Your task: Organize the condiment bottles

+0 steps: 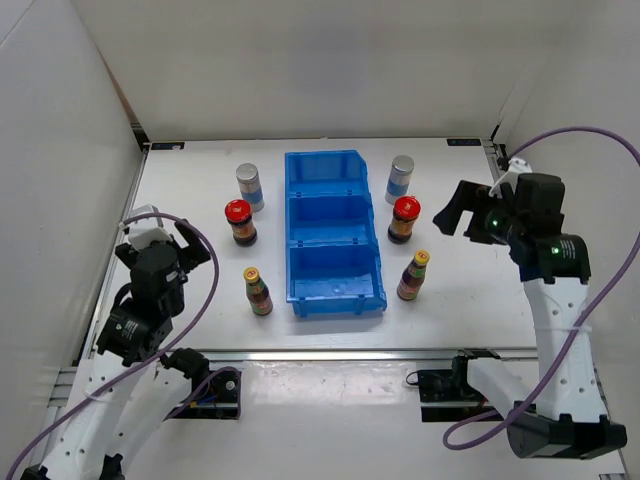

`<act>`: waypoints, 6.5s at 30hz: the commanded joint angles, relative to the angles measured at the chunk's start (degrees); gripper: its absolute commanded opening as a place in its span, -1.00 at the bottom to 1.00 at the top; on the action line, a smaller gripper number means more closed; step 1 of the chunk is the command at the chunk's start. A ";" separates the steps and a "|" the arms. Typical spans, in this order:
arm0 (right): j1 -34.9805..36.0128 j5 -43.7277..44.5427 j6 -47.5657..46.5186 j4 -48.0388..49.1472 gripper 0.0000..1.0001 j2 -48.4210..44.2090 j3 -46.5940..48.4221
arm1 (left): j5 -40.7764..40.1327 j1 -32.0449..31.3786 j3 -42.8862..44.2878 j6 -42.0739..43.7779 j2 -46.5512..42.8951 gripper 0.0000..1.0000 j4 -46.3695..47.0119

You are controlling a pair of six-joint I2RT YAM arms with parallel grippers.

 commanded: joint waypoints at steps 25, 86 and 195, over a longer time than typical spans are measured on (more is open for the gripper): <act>19.41 12.59 1.86 -2.36 1.00 11.87 -8.93 | 5.24 -0.68 1.31 -4.24 17.82 1.00 2.49; 38.05 49.60 18.30 19.08 1.00 -6.75 -35.11 | 4.01 -0.68 0.77 -4.78 19.58 1.00 2.49; 39.72 30.10 -11.93 42.20 1.00 -7.28 -18.34 | 33.87 -2.52 -9.69 5.77 -16.55 1.00 14.64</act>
